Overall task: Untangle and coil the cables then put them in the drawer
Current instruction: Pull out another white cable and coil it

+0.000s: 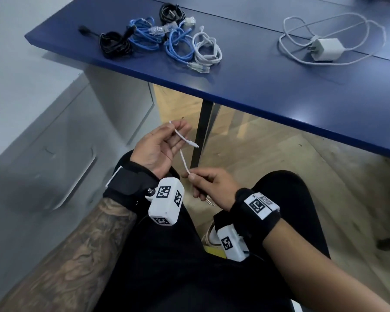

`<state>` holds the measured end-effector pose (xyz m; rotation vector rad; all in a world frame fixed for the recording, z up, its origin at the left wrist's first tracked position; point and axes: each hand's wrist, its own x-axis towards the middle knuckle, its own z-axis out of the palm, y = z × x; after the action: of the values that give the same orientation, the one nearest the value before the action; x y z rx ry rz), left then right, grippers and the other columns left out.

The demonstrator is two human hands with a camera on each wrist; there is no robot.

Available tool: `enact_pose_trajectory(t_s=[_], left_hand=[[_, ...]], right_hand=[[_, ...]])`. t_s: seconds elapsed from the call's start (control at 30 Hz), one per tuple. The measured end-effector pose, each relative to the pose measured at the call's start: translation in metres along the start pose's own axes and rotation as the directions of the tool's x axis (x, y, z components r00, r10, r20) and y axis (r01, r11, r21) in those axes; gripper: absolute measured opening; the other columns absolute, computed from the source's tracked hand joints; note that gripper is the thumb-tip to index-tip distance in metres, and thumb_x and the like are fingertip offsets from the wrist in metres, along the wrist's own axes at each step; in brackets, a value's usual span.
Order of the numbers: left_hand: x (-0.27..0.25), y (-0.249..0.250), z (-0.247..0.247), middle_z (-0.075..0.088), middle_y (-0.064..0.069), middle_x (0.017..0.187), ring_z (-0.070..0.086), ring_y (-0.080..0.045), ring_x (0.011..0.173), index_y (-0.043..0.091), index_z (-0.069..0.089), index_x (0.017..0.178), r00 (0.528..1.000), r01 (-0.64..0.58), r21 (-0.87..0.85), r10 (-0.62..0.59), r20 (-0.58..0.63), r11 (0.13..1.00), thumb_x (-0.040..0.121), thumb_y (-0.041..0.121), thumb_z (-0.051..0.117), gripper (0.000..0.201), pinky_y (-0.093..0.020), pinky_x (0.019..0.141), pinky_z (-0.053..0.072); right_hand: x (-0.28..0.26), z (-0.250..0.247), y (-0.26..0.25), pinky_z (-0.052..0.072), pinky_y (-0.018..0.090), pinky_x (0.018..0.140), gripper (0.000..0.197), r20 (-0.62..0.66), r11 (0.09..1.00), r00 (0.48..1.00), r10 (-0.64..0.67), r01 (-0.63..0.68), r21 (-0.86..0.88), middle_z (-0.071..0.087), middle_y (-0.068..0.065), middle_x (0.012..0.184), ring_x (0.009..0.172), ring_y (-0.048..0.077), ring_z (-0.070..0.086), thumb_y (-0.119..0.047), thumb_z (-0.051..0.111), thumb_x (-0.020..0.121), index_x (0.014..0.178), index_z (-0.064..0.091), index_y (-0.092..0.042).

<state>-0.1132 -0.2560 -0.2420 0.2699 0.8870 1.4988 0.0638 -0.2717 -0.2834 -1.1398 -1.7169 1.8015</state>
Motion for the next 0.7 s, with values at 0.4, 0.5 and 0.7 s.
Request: enact_pose_trajectory(t_s=[0.4,0.5,0.7], left_hand=[[-0.008,-0.021,0.003,0.073,0.003,0.073,0.064,-0.015,0.064,0.012,0.071,0.088,0.974,-0.199,0.76,0.04,0.222,0.619,0.098,0.007,0.053,0.021,-0.025,0.061,0.044],[-0.012,-0.023,0.01,0.073,-0.015,0.086,0.055,-0.022,0.06,0.001,0.071,0.088,0.961,-0.169,0.714,-0.048,0.273,0.679,0.1,0.02,0.047,0.032,-0.031,0.064,0.043],[-0.02,-0.011,0.021,0.066,-0.02,0.086,0.042,-0.016,0.053,-0.006,0.062,0.089,0.935,0.063,0.501,-0.226,0.273,0.863,0.098,0.005,0.036,0.03,-0.036,0.062,0.044]], right_hand=[[-0.017,-0.028,-0.07,0.045,0.009,0.063,0.022,-0.331,0.932,0.873,-0.359,0.319,-0.17,0.071,0.002,0.089,0.066,-0.004,0.06,0.005,0.059,0.093,0.112,0.064,-0.005],[-0.006,-0.045,-0.071,0.054,0.022,0.077,0.015,-0.425,0.923,0.821,-0.381,0.308,-0.232,0.071,0.0,0.093,0.085,0.011,0.069,-0.002,0.063,0.092,0.103,0.066,-0.013],[0.014,-0.05,-0.048,0.055,0.027,0.078,0.012,-0.491,0.957,0.822,-0.288,0.263,-0.12,0.073,0.0,0.089,0.083,0.013,0.069,-0.01,0.068,0.091,0.094,0.069,-0.021]])
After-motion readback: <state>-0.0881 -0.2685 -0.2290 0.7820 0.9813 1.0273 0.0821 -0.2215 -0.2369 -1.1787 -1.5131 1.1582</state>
